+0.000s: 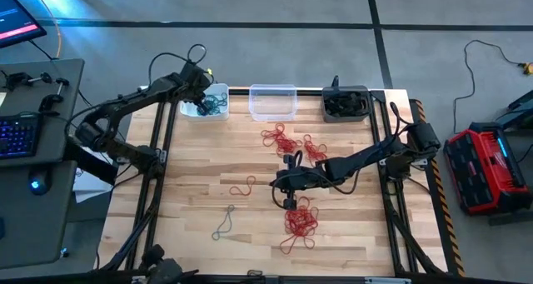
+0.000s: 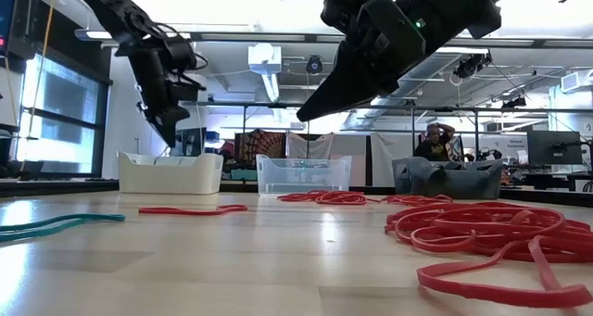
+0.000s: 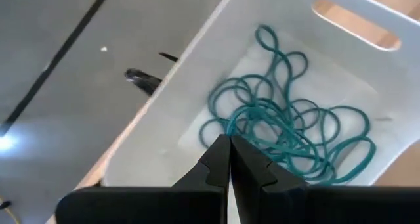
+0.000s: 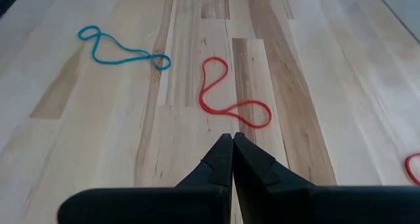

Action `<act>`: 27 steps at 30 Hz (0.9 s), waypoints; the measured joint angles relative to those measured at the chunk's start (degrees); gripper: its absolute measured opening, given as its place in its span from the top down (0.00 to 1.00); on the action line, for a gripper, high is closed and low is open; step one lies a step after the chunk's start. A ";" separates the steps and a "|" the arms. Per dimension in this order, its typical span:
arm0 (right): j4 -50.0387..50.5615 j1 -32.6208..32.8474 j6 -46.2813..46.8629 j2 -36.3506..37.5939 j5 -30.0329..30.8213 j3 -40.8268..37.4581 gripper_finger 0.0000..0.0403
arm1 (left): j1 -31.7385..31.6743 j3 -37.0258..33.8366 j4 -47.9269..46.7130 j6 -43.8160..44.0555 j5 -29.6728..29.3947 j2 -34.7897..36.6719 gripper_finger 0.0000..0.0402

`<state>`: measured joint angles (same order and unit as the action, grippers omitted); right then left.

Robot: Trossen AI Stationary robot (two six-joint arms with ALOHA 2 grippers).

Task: Sort rubber bands into baskets
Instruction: Put the blue rubber band into the white bin

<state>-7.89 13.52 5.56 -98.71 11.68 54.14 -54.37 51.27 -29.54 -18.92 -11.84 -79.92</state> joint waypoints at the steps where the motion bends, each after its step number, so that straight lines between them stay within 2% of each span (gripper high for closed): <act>1: 0.27 0.00 0.00 -0.07 0.00 -0.01 1.00 | 0.28 0.00 0.14 0.10 0.17 -0.57 1.00; 15: 0.51 0.02 0.03 -0.08 0.00 -0.01 1.00 | 2.73 0.00 6.23 0.79 1.91 -9.86 0.98; 27: 1.23 0.02 1.51 -0.08 -0.02 -0.01 1.00 | 6.14 0.00 3.50 2.87 3.24 -2.24 0.75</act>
<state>-6.66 13.54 7.07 -98.78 11.66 54.13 -48.23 51.27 -26.04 -16.05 -8.59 -82.16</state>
